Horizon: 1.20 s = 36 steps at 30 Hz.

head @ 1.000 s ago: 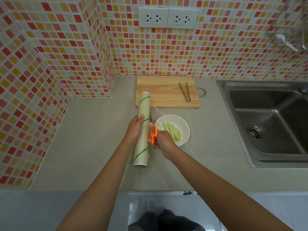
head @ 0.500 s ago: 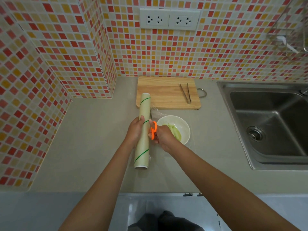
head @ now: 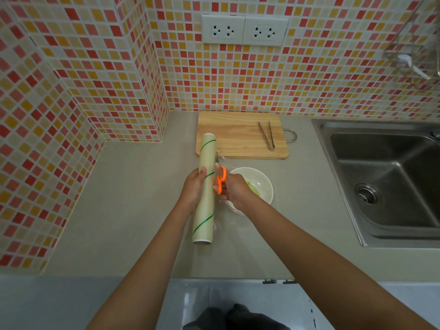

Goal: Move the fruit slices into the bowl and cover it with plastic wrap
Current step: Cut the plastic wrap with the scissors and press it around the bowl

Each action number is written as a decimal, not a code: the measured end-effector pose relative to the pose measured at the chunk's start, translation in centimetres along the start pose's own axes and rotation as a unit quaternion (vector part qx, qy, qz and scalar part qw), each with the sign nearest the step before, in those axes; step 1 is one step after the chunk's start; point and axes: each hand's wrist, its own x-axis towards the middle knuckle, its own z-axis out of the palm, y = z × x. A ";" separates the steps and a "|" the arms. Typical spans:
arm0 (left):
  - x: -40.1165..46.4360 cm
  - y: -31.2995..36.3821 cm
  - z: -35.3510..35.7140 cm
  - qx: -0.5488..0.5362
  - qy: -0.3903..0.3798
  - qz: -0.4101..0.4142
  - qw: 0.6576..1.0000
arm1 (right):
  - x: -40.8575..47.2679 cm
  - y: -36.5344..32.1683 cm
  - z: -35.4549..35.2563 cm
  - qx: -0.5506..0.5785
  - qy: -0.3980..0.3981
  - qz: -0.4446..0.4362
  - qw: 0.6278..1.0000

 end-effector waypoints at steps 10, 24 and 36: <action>0.0 0.1 -0.1 -0.011 0.008 0.004 1.000 | 0.1 -0.4 0.0 0.021 -0.002 0.010 1.000; 0.3 0.5 0.0 -0.013 0.017 -0.001 1.000 | -0.3 1.2 -0.4 0.041 -0.022 0.010 0.999; -0.3 0.1 0.0 -0.018 0.002 0.001 1.000 | 1.0 -1.3 -0.2 0.029 -0.027 -0.013 0.999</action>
